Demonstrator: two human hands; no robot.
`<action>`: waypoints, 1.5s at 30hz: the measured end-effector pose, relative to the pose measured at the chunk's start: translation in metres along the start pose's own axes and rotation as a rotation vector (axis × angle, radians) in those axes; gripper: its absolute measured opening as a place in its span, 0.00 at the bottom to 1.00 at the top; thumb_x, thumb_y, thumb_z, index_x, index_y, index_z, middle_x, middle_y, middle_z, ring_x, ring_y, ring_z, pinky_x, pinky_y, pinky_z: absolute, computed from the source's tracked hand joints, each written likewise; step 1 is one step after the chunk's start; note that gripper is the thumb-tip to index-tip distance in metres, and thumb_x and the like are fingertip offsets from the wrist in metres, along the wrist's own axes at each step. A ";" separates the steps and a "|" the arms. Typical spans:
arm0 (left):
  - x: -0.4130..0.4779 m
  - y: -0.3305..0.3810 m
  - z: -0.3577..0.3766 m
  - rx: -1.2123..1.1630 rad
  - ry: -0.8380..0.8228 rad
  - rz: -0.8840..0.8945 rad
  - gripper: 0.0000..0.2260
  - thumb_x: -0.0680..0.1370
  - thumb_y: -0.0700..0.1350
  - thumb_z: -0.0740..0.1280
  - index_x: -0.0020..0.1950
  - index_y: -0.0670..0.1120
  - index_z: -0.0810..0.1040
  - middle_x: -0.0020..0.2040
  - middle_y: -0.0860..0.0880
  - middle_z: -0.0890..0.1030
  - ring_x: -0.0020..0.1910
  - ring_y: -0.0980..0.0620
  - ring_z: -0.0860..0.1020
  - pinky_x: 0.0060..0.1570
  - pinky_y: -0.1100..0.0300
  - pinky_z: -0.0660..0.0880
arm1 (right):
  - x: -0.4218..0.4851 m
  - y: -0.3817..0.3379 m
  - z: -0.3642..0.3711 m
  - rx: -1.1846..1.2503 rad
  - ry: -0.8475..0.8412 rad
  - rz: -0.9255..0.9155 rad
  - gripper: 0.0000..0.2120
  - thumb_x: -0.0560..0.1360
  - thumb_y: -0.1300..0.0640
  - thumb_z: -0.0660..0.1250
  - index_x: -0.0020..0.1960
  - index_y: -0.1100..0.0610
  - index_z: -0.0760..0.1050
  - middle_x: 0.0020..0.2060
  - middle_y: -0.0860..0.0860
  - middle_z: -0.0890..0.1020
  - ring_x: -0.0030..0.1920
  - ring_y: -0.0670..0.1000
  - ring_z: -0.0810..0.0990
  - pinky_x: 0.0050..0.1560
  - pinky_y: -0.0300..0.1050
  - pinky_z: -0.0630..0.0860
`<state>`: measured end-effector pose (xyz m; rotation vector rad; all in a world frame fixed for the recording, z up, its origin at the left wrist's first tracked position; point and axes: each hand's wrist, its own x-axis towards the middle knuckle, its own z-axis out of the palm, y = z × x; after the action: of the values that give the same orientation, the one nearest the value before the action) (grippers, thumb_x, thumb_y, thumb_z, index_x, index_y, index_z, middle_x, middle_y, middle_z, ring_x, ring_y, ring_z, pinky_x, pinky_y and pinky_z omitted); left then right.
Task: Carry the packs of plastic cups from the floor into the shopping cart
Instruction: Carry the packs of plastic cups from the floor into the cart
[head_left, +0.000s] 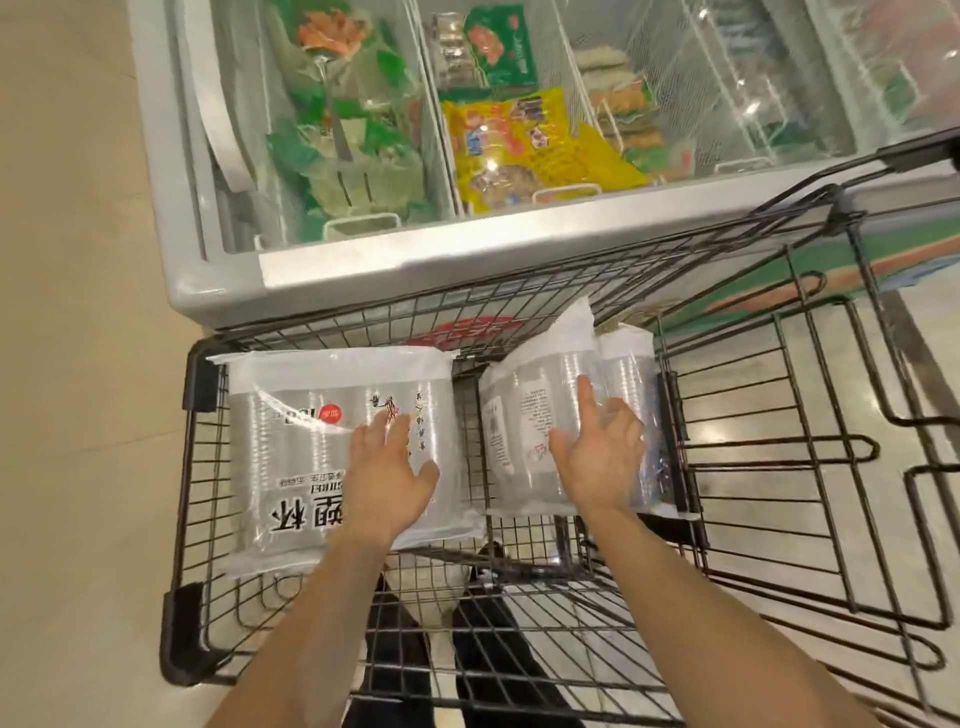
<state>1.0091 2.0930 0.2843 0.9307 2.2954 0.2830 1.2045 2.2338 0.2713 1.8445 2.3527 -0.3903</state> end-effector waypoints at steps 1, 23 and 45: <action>-0.001 0.001 0.000 0.010 0.000 0.001 0.31 0.77 0.52 0.64 0.78 0.49 0.58 0.79 0.47 0.55 0.77 0.45 0.50 0.73 0.46 0.58 | 0.001 -0.001 0.000 -0.006 0.005 -0.009 0.39 0.75 0.40 0.65 0.79 0.45 0.50 0.69 0.63 0.65 0.65 0.61 0.66 0.65 0.55 0.65; -0.072 0.098 -0.248 0.136 0.401 0.262 0.33 0.76 0.58 0.64 0.78 0.51 0.57 0.78 0.45 0.58 0.77 0.45 0.56 0.71 0.44 0.62 | -0.019 -0.120 -0.277 0.225 0.135 -0.618 0.33 0.76 0.37 0.61 0.75 0.53 0.63 0.72 0.55 0.69 0.73 0.57 0.62 0.72 0.54 0.60; -0.576 -0.330 -0.383 0.286 0.876 -0.526 0.36 0.71 0.68 0.54 0.77 0.55 0.59 0.77 0.51 0.61 0.75 0.47 0.60 0.68 0.46 0.65 | -0.546 -0.471 -0.269 0.048 0.236 -1.544 0.37 0.73 0.31 0.59 0.77 0.46 0.56 0.74 0.51 0.64 0.75 0.57 0.58 0.71 0.53 0.59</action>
<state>0.9003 1.4722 0.7210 0.2878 3.3487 0.1405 0.8991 1.6941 0.7275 -0.3224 3.3955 -0.3028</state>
